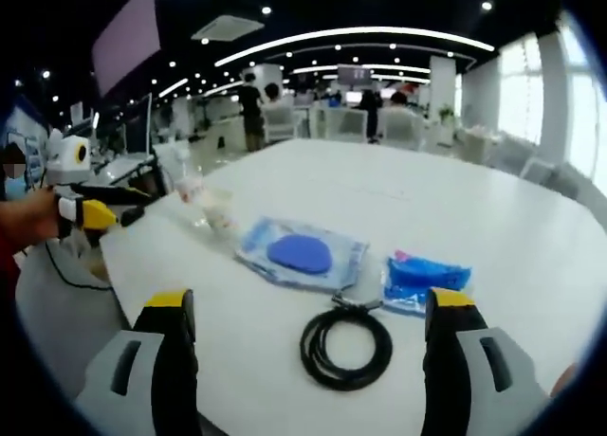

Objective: Arrange the tabletop items into an orderly group along one side of the table until the central work area is clear of visible clutter.

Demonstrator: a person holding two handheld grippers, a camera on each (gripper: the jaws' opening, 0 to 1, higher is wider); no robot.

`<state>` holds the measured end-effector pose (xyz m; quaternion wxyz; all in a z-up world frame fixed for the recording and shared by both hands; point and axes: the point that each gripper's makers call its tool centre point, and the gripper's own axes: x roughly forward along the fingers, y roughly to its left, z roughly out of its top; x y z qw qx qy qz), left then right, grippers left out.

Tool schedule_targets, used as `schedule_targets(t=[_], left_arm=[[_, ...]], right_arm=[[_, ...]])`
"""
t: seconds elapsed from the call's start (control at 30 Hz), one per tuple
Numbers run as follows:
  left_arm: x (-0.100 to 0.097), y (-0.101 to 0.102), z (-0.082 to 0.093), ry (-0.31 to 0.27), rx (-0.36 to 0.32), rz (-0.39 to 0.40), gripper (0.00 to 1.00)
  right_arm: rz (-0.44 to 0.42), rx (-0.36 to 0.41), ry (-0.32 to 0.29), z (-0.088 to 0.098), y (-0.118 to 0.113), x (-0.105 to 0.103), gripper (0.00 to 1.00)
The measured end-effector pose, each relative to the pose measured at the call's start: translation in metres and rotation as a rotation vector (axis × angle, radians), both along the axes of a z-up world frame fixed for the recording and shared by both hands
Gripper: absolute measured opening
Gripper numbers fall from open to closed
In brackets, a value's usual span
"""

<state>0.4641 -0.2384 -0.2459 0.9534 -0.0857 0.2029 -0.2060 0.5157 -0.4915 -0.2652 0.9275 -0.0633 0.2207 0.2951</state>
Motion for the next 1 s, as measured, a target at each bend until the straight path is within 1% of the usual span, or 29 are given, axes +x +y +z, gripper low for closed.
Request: schedule_targets(t=[0.07,0.13,0.23,0.27,0.3,0.33,0.37,0.4,0.47,0.5,0.53,0.6,0.63,0.67,0.73,0.83,1.0], left_arm=[[-0.007,0.007,0.002,0.003,-0.022,0.031,0.87],[-0.013,0.011,0.003,0.000,-0.036,0.053,0.88],[-0.019,0.013,0.006,-0.009,-0.022,0.072,0.87],[-0.020,0.014,0.008,-0.020,-0.013,0.082,0.87],[-0.021,0.015,0.011,-0.035,-0.012,0.091,0.87],[-0.022,0.015,0.015,-0.041,-0.010,0.101,0.87],[-0.021,0.015,0.019,-0.058,-0.011,0.109,0.87],[-0.023,0.016,0.021,-0.063,-0.015,0.118,0.87],[-0.024,0.016,0.023,-0.070,-0.014,0.120,0.87],[-0.024,0.017,0.022,-0.073,-0.002,0.122,0.87],[-0.024,0.018,0.020,-0.071,0.016,0.125,0.87],[-0.023,0.019,0.019,-0.068,0.009,0.131,0.87],[-0.021,0.019,0.020,-0.074,0.005,0.133,0.87],[-0.020,0.020,0.019,-0.075,0.011,0.139,0.87],[-0.019,0.021,0.016,-0.070,0.019,0.142,0.86],[-0.018,0.022,0.015,-0.072,0.026,0.149,0.86],[-0.017,0.025,0.015,-0.074,0.026,0.166,0.86]], right_arm=[[-0.021,0.010,-0.003,0.003,-0.001,-0.003,1.00],[-0.037,0.011,-0.021,0.006,-0.002,-0.005,1.00],[-0.076,0.020,-0.041,0.010,-0.005,-0.008,1.00],[-0.102,0.029,-0.043,0.011,-0.008,-0.009,1.00],[-0.112,0.040,-0.059,0.014,-0.008,-0.010,1.00],[-0.115,0.034,-0.071,0.017,-0.009,-0.012,1.00],[-0.134,0.013,-0.089,0.021,-0.014,-0.010,1.00],[-0.145,0.001,-0.101,0.025,-0.016,-0.010,1.00],[-0.145,0.016,-0.097,0.028,-0.014,-0.013,1.00],[-0.140,0.030,-0.102,0.030,-0.010,-0.015,1.00],[-0.137,0.027,-0.099,0.029,-0.008,-0.017,1.00],[-0.124,0.003,-0.092,0.022,-0.005,-0.019,1.00],[-0.125,-0.002,-0.088,0.020,-0.007,-0.017,1.00],[-0.135,0.006,-0.080,0.021,-0.009,-0.016,1.00],[-0.151,0.036,-0.084,0.023,-0.013,-0.015,1.00],[-0.150,0.033,-0.068,0.019,-0.013,-0.016,1.00],[-0.141,0.026,-0.070,0.018,-0.011,-0.016,1.00]])
